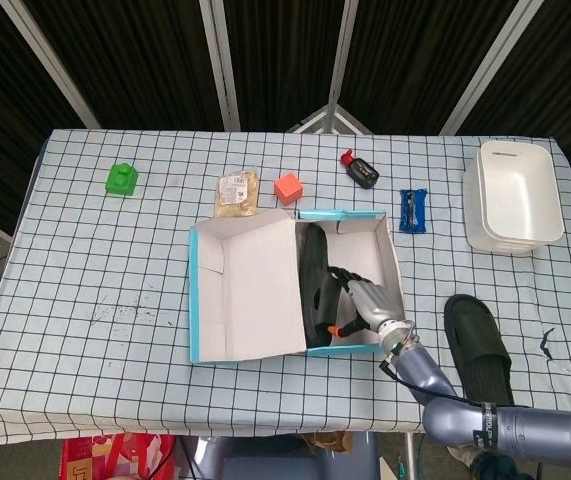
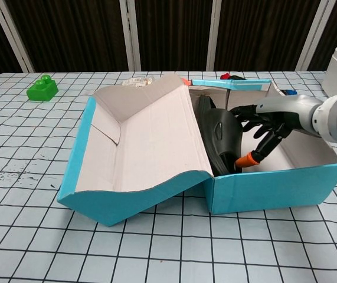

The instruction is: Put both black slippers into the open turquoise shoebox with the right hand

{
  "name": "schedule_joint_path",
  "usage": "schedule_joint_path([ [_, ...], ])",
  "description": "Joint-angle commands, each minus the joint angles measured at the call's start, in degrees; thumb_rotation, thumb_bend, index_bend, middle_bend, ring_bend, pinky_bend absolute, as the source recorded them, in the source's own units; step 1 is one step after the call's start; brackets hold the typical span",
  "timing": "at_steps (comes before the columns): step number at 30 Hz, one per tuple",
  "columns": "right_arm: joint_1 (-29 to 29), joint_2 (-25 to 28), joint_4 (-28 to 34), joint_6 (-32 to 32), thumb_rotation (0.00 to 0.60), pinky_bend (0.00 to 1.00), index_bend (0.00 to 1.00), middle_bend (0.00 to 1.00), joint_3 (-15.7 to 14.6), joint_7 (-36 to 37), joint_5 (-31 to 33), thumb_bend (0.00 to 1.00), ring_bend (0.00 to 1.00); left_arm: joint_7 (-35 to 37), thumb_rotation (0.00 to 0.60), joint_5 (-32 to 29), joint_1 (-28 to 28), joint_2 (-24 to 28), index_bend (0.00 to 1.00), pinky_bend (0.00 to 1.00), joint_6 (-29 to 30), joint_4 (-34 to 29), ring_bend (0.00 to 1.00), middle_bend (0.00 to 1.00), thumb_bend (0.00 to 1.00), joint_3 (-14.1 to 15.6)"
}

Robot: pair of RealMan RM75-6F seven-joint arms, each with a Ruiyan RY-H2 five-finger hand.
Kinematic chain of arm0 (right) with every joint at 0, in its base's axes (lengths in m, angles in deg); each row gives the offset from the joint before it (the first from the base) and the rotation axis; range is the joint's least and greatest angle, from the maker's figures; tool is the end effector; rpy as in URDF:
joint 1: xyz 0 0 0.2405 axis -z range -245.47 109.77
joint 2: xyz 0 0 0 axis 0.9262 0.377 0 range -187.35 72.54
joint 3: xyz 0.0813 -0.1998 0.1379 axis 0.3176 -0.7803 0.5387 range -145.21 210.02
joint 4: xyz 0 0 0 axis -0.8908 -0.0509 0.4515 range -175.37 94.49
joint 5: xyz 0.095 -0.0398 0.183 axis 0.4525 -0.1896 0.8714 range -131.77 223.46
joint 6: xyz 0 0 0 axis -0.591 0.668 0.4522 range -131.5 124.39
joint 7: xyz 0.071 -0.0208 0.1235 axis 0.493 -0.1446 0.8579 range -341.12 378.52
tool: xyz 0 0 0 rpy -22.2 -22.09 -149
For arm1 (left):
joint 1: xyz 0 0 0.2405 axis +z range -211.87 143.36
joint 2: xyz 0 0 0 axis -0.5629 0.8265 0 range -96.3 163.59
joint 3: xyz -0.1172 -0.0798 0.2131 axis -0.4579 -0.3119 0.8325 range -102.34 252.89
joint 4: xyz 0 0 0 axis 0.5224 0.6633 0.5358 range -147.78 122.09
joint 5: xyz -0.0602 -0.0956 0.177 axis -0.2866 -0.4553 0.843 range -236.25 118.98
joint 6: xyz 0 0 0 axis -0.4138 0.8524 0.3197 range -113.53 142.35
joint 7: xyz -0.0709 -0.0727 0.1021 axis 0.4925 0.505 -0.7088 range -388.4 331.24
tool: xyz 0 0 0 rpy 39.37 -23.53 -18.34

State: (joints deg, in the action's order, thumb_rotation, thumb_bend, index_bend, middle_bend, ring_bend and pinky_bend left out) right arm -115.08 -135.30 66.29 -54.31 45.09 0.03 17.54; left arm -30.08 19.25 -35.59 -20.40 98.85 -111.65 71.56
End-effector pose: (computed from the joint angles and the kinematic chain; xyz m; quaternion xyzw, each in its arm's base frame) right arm -0.1283 -0.3170 0.0051 0.6363 -0.6236 0.3096 0.3322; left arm -0.3268 0.1621 0.2130 -0.5529 -0.4051 -0.3239 0.6521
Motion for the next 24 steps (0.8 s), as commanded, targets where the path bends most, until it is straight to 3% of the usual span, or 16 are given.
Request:
schedule_joint_path([
  [1,-1.0,1.5,1.9,-0.8,0.6,0.12,0.0,0.08,-0.2,-1.0,1.1,0.25,0.09,0.2,0.6,0.1,0.1,0.1,0.05,0.02,0.1,0.0,0.0,0.0,0.37,0.0],
  [9,-2.7,6.6,8.1,-3.1,0.6,0.12,0.0,0.08,-0.7,-3.6,3.9,0.25,0.09,0.6,0.6,0.0,0.1,0.2,0.05,0.02,0.2,0.1,0.0,0.0,0.37,-0.1],
  [17,0.8,12.3,15.7,-8.6,0.6,0.13,0.02,0.08,2.9,1.9,-0.9,0.25,0.13,0.6,0.6,-0.9,0.5,0.2,0.05,0.02,1.2,0.2,0.0,0.0,0.37,-0.6],
  [21,5.4,20.1,21.2,-9.1,0.6,0.14,0.02,0.08,4.5,6.8,-7.1,0.25,0.13,0.1,0.6,-1.8,0.6,0.0,0.05,0.02,1.3,0.4,0.0,0.0,0.37,-1.0],
  [24,10.2,28.4,24.3,-9.6,0.6,0.14,0.02,0.08,4.1,9.6,-13.0,0.25,0.12,-0.3,0.6,-2.3,0.5,-0.2,0.05,0.02,1.3,0.5,0.0,0.0,0.37,-1.2],
])
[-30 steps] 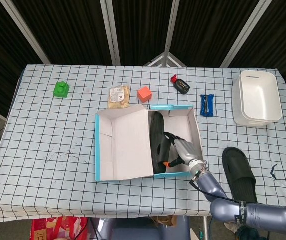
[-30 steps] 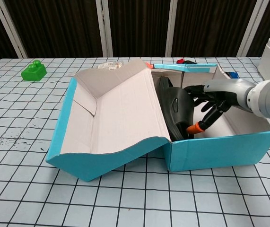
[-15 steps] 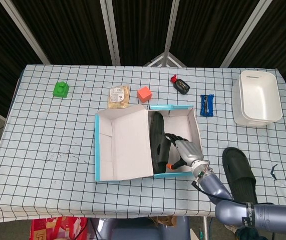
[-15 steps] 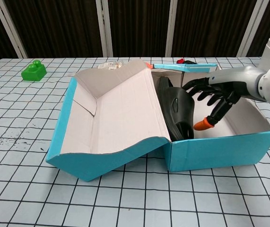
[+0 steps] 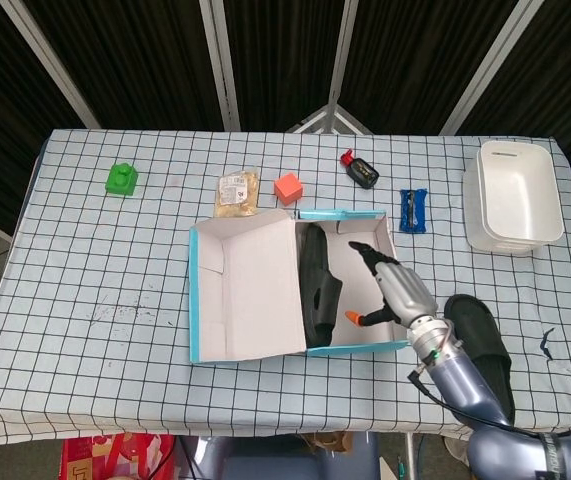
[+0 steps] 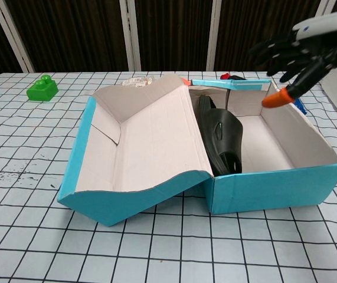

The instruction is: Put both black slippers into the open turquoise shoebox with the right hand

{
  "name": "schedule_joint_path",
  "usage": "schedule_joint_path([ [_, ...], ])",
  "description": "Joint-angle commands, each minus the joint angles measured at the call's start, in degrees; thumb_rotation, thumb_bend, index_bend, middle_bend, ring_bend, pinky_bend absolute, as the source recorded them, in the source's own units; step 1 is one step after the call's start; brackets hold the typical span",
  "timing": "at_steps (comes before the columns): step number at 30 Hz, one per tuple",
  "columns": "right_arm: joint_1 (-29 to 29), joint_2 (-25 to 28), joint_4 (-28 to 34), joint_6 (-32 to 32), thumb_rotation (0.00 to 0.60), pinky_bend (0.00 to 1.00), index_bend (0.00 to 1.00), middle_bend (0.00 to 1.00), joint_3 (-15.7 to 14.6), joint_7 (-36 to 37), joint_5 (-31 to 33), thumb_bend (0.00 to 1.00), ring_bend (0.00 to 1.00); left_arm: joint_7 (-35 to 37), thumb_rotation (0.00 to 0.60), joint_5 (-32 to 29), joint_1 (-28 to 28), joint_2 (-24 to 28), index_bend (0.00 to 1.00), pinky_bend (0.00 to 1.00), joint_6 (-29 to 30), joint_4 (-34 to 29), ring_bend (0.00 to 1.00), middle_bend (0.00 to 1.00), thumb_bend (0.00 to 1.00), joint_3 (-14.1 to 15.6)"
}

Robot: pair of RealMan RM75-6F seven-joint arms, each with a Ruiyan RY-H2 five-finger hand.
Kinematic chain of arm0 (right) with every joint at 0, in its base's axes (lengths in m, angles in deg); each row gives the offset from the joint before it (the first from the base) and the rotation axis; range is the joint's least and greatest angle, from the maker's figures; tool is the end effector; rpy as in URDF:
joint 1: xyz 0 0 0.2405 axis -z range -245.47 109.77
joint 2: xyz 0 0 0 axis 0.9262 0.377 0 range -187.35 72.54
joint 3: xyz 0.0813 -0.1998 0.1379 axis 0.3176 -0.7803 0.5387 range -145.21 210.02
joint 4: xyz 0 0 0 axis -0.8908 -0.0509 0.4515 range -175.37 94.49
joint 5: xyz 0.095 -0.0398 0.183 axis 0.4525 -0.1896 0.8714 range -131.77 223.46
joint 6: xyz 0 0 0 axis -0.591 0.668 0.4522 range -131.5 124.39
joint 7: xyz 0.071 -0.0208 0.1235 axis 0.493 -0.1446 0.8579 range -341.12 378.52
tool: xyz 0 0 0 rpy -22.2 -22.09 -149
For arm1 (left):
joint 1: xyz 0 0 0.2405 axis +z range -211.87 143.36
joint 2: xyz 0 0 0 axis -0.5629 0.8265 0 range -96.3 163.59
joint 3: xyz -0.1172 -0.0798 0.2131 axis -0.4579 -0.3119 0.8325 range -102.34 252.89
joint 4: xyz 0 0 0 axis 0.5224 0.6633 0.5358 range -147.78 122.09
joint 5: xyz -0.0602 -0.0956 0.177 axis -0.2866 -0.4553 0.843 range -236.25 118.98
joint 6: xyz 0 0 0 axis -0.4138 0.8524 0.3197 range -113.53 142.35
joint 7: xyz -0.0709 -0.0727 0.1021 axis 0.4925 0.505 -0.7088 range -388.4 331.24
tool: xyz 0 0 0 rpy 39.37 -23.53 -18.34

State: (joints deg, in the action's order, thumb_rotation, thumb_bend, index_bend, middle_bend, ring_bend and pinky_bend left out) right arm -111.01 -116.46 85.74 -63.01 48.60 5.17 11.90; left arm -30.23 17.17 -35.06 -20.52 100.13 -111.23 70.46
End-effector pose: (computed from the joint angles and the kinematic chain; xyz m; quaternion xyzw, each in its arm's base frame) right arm -0.1038 -0.2991 0.1072 0.6056 -0.5893 0.3945 0.3611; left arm -0.3309 0.1621 0.2209 -0.5330 -0.3995 -0.3249 0.6714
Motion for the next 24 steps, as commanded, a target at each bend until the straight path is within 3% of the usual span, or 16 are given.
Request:
schedule_joint_path([
  [1,8.0,13.1,5.2,-0.8,0.6,0.14,0.02,0.08,-0.2,4.9,-9.0,0.25,0.12,-0.3,0.6,-0.5,-0.1,-0.2,0.05,0.02,-0.1,0.0,0.0,0.0,0.37,-0.2],
  [5,12.7,24.0,3.1,2.4,0.6,0.13,0.02,0.08,-3.9,4.6,-12.7,0.25,0.08,-0.4,0.6,-0.6,-0.1,-0.3,0.05,0.02,0.0,-0.2,0.0,0.0,0.37,-0.4],
  [11,14.7,30.1,-4.0,12.9,0.6,0.1,0.02,0.08,-8.7,5.6,-12.9,0.25,0.04,-0.4,0.6,0.2,0.2,-0.2,0.05,0.02,0.7,-0.5,0.0,0.0,0.37,-0.2],
  [16,13.3,29.9,-10.0,21.3,0.6,0.09,0.02,0.07,-11.0,4.7,-12.4,0.25,0.03,-0.6,0.6,0.4,0.2,-0.3,0.05,0.02,0.9,-0.6,0.0,0.0,0.37,-0.2],
  [24,11.7,23.6,-16.5,22.6,0.6,0.09,0.02,0.07,-13.4,1.9,-10.4,0.25,0.03,-0.8,0.6,-0.3,0.2,-0.3,0.05,0.02,0.7,-0.6,0.0,0.0,0.37,-0.4],
])
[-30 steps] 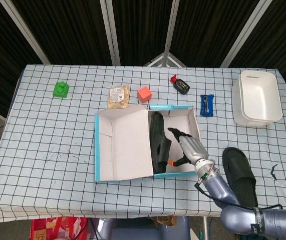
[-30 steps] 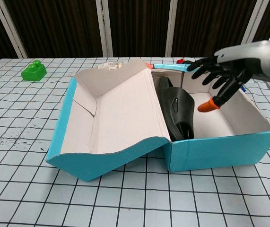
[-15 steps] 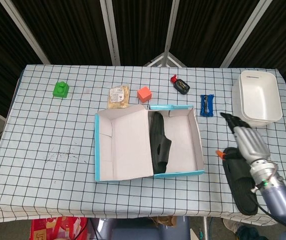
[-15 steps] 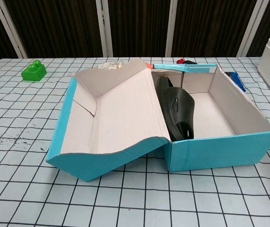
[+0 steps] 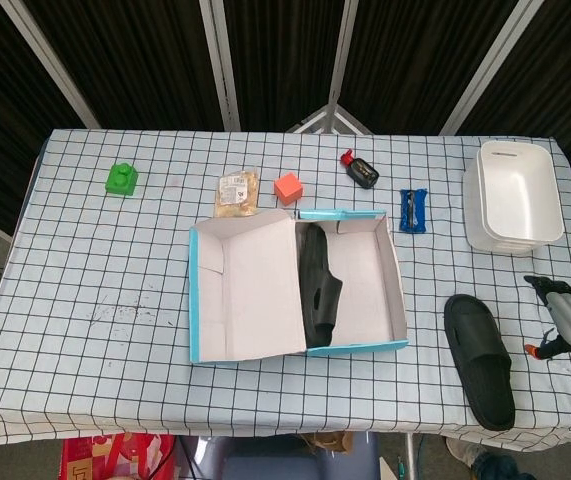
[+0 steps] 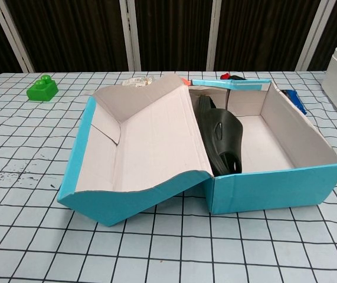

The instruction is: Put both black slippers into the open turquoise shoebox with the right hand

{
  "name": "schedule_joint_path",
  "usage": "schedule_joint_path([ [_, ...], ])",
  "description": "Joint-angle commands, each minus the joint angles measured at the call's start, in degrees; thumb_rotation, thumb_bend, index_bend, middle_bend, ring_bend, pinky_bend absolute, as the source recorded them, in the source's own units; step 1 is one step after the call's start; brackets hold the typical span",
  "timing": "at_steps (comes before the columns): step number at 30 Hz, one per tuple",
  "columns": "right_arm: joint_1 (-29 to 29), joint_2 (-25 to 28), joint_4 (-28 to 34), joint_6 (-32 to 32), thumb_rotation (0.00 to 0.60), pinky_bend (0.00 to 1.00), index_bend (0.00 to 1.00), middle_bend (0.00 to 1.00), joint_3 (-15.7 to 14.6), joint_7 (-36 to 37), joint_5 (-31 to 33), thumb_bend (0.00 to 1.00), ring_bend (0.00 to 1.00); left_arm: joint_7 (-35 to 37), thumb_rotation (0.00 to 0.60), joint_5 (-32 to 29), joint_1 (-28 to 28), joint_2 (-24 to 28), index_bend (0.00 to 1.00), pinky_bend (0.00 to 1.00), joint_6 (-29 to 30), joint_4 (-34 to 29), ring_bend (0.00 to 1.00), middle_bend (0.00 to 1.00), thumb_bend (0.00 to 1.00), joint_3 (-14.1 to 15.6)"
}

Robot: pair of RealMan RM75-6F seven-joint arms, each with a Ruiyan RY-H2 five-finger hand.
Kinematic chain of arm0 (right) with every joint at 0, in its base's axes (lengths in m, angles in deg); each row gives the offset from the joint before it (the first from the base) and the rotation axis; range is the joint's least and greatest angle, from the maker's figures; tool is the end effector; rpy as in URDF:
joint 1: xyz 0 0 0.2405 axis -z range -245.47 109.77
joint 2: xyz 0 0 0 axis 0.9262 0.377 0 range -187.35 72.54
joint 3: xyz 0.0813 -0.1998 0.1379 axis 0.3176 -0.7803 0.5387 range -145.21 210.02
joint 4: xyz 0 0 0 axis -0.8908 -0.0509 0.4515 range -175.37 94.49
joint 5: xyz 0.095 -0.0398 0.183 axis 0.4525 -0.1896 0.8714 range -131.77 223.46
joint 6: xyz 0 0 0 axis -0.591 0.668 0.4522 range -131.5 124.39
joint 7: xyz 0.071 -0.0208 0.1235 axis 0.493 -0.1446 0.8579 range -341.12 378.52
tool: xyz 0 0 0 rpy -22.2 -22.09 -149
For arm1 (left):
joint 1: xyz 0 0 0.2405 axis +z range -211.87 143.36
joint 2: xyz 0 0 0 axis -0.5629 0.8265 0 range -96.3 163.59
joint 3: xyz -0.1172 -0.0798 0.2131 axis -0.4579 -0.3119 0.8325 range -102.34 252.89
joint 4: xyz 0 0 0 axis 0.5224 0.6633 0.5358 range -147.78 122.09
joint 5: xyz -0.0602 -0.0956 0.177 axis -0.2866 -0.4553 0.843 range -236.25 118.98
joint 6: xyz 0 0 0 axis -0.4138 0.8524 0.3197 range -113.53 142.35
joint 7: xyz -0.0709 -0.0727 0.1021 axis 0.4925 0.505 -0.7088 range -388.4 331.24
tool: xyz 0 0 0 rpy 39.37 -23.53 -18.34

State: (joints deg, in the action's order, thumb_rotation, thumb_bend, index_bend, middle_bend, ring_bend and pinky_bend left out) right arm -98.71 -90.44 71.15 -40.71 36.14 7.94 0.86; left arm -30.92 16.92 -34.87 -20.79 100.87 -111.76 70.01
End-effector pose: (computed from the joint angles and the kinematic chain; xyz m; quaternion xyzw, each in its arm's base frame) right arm -0.2785 -0.2625 0.2285 0.6281 -0.5466 0.1300 0.5384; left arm -0.3287 0.1625 0.2210 -0.5278 -0.3961 -0.3288 0.6756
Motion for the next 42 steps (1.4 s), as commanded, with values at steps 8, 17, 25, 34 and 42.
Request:
schedule_joint_path([
  [8,-3.3,-9.8,-9.0,3.0,0.6,0.09,0.02,0.07,-3.4,-3.3,3.1,0.24,0.02,-1.0,0.6,0.1,0.2,-0.2,0.05,0.02,0.7,-0.3,0.0,0.0,0.37,0.0],
  [17,-7.1,-14.2,-14.6,7.7,0.6,0.09,0.02,0.07,-6.2,-3.6,7.3,0.25,0.02,-2.8,0.6,-0.4,-0.1,-0.9,0.05,0.02,0.2,-0.4,0.0,0.0,0.37,0.0],
  [25,-8.9,-17.7,-19.0,9.5,0.6,0.09,0.02,0.07,-8.8,-3.3,9.0,0.25,0.02,-3.7,0.6,-0.9,-0.3,-1.2,0.05,0.02,0.0,-0.4,0.0,0.0,0.37,-0.2],
  [34,-10.7,-20.1,-21.6,10.7,0.6,0.09,0.02,0.07,-11.4,-3.0,9.7,0.25,0.02,-4.6,0.6,-1.1,-0.5,-1.5,0.05,0.02,-0.2,-0.6,0.0,0.0,0.37,-0.2],
  [42,-12.0,-22.4,-23.3,10.9,0.6,0.09,0.02,0.07,-13.2,-3.1,10.3,0.25,0.02,-4.5,0.6,-1.2,-0.5,-1.4,0.05,0.02,-0.2,-0.6,0.0,0.0,0.37,-0.2],
])
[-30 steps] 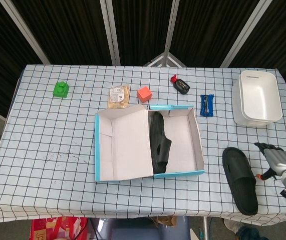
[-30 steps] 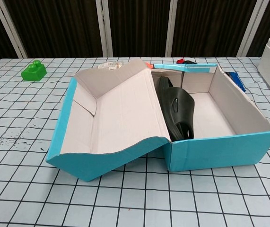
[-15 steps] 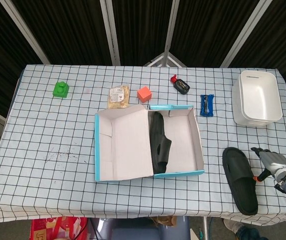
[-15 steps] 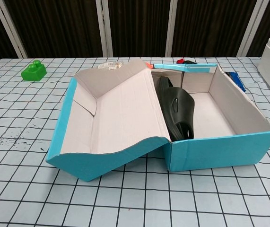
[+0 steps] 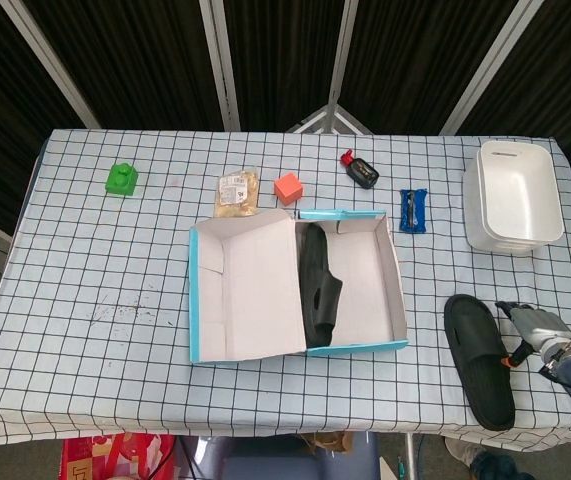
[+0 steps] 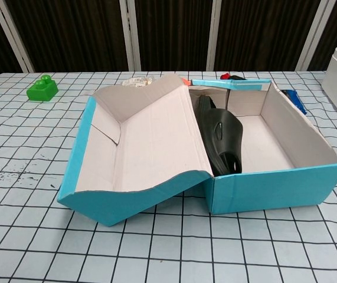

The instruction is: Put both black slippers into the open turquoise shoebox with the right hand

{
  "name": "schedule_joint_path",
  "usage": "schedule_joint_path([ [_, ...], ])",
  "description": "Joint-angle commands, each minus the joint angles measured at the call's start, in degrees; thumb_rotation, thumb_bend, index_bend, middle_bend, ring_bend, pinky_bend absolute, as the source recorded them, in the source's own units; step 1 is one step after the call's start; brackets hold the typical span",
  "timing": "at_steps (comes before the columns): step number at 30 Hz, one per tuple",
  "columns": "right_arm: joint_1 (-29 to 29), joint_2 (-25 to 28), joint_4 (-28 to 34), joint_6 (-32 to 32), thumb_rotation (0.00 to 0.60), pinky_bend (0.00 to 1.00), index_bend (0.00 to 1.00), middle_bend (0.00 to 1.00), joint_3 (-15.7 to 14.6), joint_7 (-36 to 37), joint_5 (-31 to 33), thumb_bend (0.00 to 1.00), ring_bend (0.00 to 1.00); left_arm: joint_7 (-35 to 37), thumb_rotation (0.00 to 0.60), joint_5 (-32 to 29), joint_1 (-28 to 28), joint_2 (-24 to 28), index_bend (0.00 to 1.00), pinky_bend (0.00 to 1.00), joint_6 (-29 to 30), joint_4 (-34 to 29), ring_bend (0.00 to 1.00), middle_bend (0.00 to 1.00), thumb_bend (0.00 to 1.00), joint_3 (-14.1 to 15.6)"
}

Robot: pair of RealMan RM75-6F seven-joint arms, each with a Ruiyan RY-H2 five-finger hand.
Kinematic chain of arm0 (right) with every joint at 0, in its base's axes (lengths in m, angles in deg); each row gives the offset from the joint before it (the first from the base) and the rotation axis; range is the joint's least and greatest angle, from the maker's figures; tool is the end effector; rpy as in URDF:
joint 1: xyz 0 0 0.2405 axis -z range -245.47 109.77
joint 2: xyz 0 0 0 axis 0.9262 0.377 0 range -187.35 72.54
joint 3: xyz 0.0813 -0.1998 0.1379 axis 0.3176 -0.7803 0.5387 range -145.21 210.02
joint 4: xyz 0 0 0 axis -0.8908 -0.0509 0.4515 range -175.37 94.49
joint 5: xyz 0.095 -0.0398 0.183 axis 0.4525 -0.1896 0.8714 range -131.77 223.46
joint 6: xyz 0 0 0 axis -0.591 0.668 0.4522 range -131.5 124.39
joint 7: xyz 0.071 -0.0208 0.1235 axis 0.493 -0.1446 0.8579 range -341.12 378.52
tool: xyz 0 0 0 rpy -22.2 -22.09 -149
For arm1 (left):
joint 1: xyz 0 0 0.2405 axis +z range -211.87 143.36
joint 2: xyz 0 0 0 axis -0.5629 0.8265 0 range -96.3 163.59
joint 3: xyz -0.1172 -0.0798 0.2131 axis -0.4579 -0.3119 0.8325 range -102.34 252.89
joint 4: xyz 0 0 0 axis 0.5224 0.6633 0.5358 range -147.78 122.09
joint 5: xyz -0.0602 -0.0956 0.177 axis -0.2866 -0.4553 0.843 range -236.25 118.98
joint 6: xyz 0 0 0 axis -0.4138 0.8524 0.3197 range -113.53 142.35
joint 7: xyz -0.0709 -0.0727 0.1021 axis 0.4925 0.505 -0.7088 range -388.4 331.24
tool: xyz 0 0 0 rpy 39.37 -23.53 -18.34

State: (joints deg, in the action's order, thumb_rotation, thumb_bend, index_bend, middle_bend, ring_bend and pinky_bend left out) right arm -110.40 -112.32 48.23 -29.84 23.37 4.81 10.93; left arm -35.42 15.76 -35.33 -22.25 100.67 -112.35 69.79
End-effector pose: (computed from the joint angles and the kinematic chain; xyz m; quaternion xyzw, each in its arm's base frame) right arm -0.3457 -0.2943 0.1445 0.6478 -0.5875 0.0191 0.4846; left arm -0.3273 0.1652 0.2125 -0.5328 -0.3895 -0.3110 0.6839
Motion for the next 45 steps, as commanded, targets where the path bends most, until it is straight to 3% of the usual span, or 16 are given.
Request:
schedule_joint_path([
  [1,-0.5,-0.9,-0.6,-0.1,0.6,0.09,0.03,0.07,-0.5,0.1,0.2,0.25,0.02,0.1,0.6,0.0,0.0,0.0,0.05,0.02,0.0,0.0,0.0,0.0,0.37,0.0],
  [13,-0.4,-4.2,-3.0,-4.4,0.6,0.09,0.4,0.23,-0.8,0.4,-1.1,0.25,0.06,0.1,0.6,-0.4,-0.1,0.0,0.07,0.02,-0.3,0.1,0.0,0.0,0.37,-0.1],
  [17,-0.7,-3.5,-2.5,-4.8,0.6,0.09,0.5,0.28,-1.2,-0.1,-1.2,0.31,0.09,-0.2,0.6,-0.4,-0.2,0.0,0.07,0.02,-0.5,0.1,0.0,0.0,0.37,-0.1],
  [26,-1.7,-0.1,0.9,-5.3,0.6,0.09,0.54,0.3,-2.5,-1.0,-0.7,0.35,0.11,0.1,0.6,-0.1,-0.1,0.1,0.07,0.02,-0.2,0.0,0.0,0.0,0.37,0.0],
  [33,-3.3,6.9,7.8,-6.5,0.6,0.09,0.54,0.3,-2.4,-0.9,-0.3,0.35,0.11,0.7,0.6,0.3,0.1,0.3,0.07,0.02,-0.1,-0.1,0.0,0.0,0.37,0.1],
  [45,-2.4,18.4,18.5,-9.1,0.6,0.09,0.55,0.3,2.5,4.9,-4.7,0.35,0.11,2.9,0.6,1.0,0.6,1.2,0.07,0.02,0.4,-0.2,0.0,0.0,0.37,0.2],
])
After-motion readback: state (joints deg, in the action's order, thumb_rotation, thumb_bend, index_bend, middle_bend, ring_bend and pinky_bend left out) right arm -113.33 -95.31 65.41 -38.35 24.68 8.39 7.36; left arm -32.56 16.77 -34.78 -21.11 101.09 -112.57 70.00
